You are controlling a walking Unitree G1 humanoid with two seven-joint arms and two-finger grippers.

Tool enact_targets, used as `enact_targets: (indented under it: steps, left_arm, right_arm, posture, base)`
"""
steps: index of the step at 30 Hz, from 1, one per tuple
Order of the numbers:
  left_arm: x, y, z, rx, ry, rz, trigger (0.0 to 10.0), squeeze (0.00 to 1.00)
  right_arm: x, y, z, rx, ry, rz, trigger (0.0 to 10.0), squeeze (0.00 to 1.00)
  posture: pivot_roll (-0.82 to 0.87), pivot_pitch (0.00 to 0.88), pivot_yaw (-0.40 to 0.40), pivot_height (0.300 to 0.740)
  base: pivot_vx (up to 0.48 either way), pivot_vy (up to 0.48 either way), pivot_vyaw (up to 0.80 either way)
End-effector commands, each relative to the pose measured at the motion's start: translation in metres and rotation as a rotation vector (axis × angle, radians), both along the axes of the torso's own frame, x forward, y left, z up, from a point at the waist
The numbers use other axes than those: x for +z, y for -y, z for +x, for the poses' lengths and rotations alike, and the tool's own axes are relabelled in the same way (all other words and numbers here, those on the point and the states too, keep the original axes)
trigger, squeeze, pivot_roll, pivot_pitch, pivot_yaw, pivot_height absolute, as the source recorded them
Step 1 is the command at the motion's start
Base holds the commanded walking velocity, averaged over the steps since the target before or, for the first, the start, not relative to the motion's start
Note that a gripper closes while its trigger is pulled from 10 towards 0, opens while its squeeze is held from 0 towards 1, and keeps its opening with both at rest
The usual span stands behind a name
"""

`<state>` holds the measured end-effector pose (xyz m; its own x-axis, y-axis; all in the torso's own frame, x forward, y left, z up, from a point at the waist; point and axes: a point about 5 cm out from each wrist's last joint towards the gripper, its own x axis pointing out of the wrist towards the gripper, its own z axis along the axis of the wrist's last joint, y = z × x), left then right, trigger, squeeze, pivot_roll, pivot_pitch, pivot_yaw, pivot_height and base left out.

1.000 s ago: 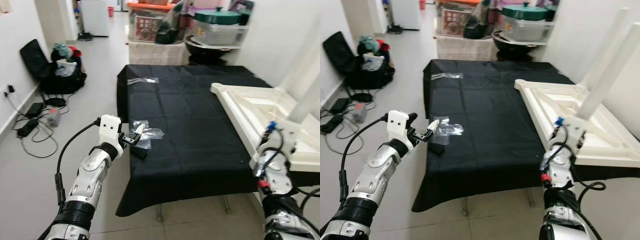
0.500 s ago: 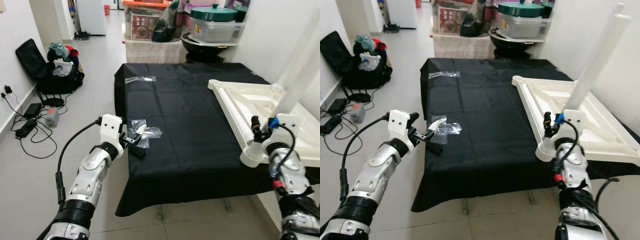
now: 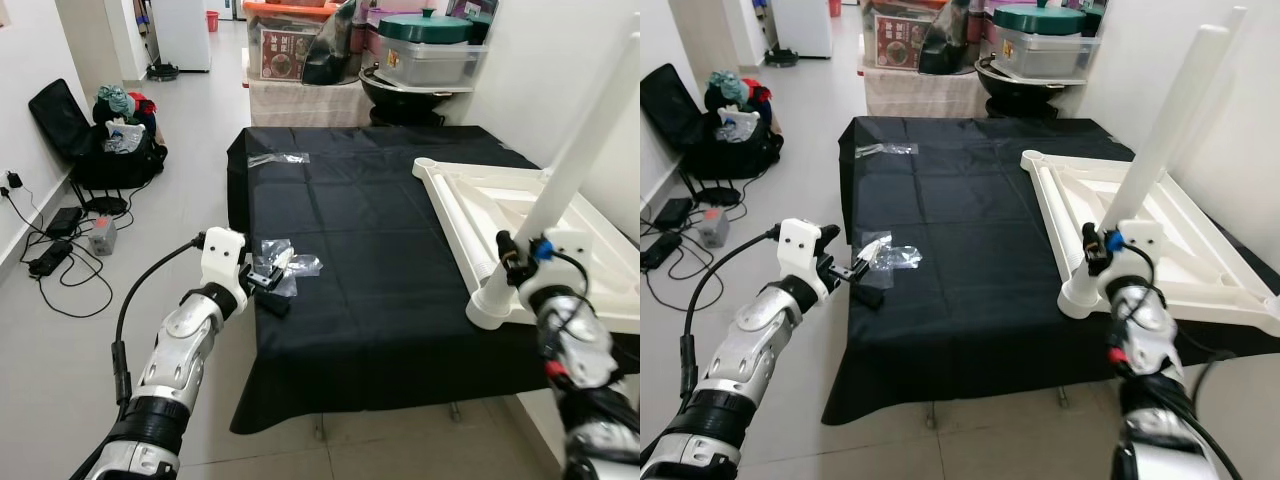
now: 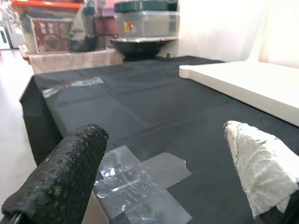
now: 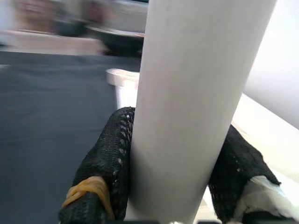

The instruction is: Building children table

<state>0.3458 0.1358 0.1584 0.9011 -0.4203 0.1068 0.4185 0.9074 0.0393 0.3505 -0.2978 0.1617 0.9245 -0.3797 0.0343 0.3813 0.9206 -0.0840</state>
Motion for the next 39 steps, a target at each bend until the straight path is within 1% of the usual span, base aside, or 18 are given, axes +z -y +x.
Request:
enact_targets:
  steps: [1, 2, 6, 9, 11, 12, 13, 14, 15, 18, 19, 24, 25, 34, 35, 37, 38, 39]
  left_arm:
    - [-0.003, -0.001, 0.001, 0.006, -0.012, 0.010, 10.0, 0.00]
    - [-0.002, 0.000, 0.000, 0.004, -0.009, 0.008, 10.0, 0.00]
    - [-0.003, -0.001, -0.001, 0.011, -0.011, 0.008, 10.0, 0.00]
    - [-0.003, -0.003, 0.000, 0.024, -0.012, 0.007, 10.0, 0.00]
    - [-0.003, -0.003, 0.000, 0.024, -0.012, 0.007, 10.0, 0.00]
    - [-0.002, -0.004, 0.000, 0.031, -0.010, 0.005, 10.0, 0.00]
    - [-0.002, -0.004, 0.001, 0.041, -0.010, 0.000, 10.0, 0.00]
    - [-0.002, -0.004, 0.001, 0.041, -0.010, 0.000, 10.0, 0.00]
    - [-0.003, -0.003, 0.001, 0.044, -0.011, -0.004, 10.0, 0.00]
    - [-0.003, -0.001, -0.002, 0.037, -0.011, -0.008, 10.0, 0.00]
    - [-0.003, -0.001, -0.003, 0.032, -0.011, -0.008, 10.0, 0.00]
    - [-0.007, -0.010, -0.002, 0.050, -0.023, 0.002, 10.0, 0.00]
    - [-0.006, -0.010, -0.002, 0.048, -0.021, 0.001, 10.0, 0.00]
    - [-0.006, -0.002, -0.001, 0.033, -0.021, -0.006, 10.0, 0.00]
    - [-0.006, 0.000, -0.002, 0.021, -0.019, -0.008, 10.0, 0.00]
    - [-0.006, 0.001, -0.002, 0.013, -0.018, -0.008, 10.0, 0.00]
    - [-0.006, 0.001, -0.003, 0.008, -0.017, -0.008, 10.0, 0.00]
    - [-0.006, 0.001, -0.003, 0.008, -0.017, -0.008, 10.0, 0.00]
  right_arm:
    - [-0.036, 0.029, -0.024, -0.334, -0.192, -0.016, 0.0, 0.00]
    - [-0.046, 0.034, -0.034, -0.531, -0.213, 0.047, 0.0, 0.00]
    - [-0.053, 0.023, -0.036, -0.600, -0.208, 0.091, 0.0, 0.00]
    - [-0.050, -0.028, -0.019, -0.453, -0.165, 0.098, 0.0, 0.00]
    - [-0.050, -0.028, -0.019, -0.453, -0.165, 0.098, 0.0, 0.00]
    - [-0.043, -0.052, -0.007, -0.307, -0.139, 0.078, 0.0, 0.00]
    - [-0.038, -0.069, 0.001, -0.168, -0.126, 0.072, 5.5, 0.00]
    - [-0.038, -0.069, 0.001, -0.168, -0.126, 0.072, 5.5, 0.00]
    - [-0.032, -0.080, 0.007, -0.016, -0.106, 0.062, 10.0, 0.00]
    - [-0.019, -0.084, 0.008, 0.146, 0.012, 0.101, 10.0, 0.00]
    - [-0.016, -0.081, 0.006, 0.184, 0.039, 0.074, 10.0, 1.00]
    - [-0.010, -0.062, 0.004, 0.272, 0.023, 0.013, 10.0, 1.00]
    - [-0.007, -0.060, 0.004, 0.292, 0.029, 0.006, 10.0, 0.00]
    - [-0.003, -0.063, -0.006, 0.577, 0.012, -0.050, 10.0, 0.00]
    - [-0.008, -0.065, -0.006, 0.609, -0.016, -0.064, 4.4, 0.00]
    - [-0.011, -0.065, -0.006, 0.633, -0.034, -0.070, 4.4, 0.00]
    - [-0.013, -0.065, -0.006, 0.641, -0.042, -0.069, 0.0, 0.00]
    - [-0.013, -0.065, -0.006, 0.641, -0.042, -0.069, 0.0, 0.00]
  posture:
    - [0.02, 0.000, -0.074, 0.740]
    - [0.03, 0.000, -0.076, 0.740]
    - [0.03, 0.000, -0.070, 0.740]
    - [0.03, 0.000, -0.075, 0.740]
    - [0.03, 0.000, -0.075, 0.740]
    - [0.03, 0.000, -0.082, 0.740]
    - [0.03, 0.000, -0.082, 0.740]
    - [0.03, 0.000, -0.082, 0.740]
    - [0.03, 0.000, -0.084, 0.740]
    - [0.04, 0.000, -0.092, 0.740]
    - [0.04, 0.000, -0.092, 0.740]
    - [0.03, 0.000, -0.091, 0.740]
    - [0.03, 0.000, -0.089, 0.740]
    - [0.00, 0.000, -0.079, 0.740]
    - [-0.02, 0.000, -0.075, 0.740]
    - [-0.02, 0.000, -0.075, 0.740]
    - [-0.02, 0.000, -0.075, 0.740]
    - [-0.02, 0.000, -0.075, 0.740]
  base:
    - [0.000, 0.000, 0.00]
    - [0.000, 0.000, 0.00]
    - [0.000, 0.000, 0.00]
    - [0.000, 0.000, 0.00]
    - [0.000, 0.000, 0.00]
    - [0.000, 0.000, 0.00]
    - [0.000, 0.000, 0.00]
    - [0.000, 0.000, 0.00]
    - [0.000, 0.000, 0.00]
    - [0.000, 0.000, 0.00]
    - [0.000, 0.000, 0.00]
    - [0.000, 0.000, 0.00]
    - [0.000, 0.000, 0.00]
    - [0.000, 0.000, 0.00]
    - [0.000, 0.000, 0.00]
    - [0.000, 0.000, 0.00]
    - [0.000, 0.000, 0.00]
    - [0.000, 0.000, 0.00]
